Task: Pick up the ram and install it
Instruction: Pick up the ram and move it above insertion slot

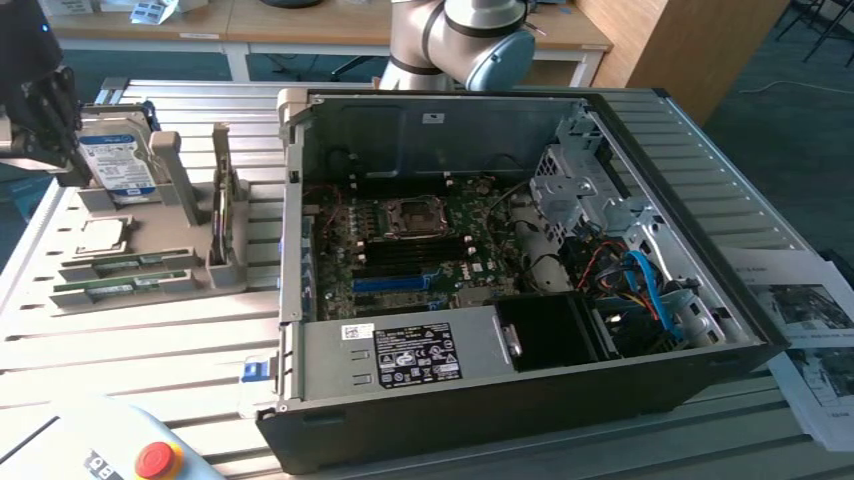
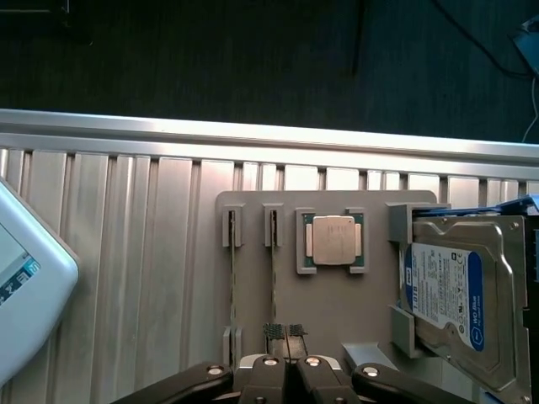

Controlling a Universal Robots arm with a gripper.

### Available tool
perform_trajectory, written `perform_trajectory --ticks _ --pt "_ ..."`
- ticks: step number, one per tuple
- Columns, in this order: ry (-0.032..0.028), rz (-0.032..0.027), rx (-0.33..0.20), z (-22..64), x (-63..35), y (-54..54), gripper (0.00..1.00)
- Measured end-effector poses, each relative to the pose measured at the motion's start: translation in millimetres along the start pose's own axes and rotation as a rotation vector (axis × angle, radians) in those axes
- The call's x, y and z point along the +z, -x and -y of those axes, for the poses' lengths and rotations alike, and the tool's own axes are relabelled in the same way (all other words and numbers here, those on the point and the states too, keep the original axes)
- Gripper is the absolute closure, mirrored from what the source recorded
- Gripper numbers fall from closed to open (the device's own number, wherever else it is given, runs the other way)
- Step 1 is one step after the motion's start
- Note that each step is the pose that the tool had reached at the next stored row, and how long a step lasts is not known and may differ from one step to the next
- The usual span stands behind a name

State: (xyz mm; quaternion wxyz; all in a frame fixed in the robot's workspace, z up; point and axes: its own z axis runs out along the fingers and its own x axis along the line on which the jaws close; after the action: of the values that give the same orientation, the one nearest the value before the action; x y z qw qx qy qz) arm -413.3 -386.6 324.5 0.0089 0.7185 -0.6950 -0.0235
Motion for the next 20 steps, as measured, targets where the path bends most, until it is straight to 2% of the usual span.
perform_trajectory --ticks 13,20 --pt "-0.0001 0.0000 0.000 1.1 23.6 -0.5 0.90" --pt "0.0000 0.0000 0.000 1.1 24.9 -0.6 0.90"
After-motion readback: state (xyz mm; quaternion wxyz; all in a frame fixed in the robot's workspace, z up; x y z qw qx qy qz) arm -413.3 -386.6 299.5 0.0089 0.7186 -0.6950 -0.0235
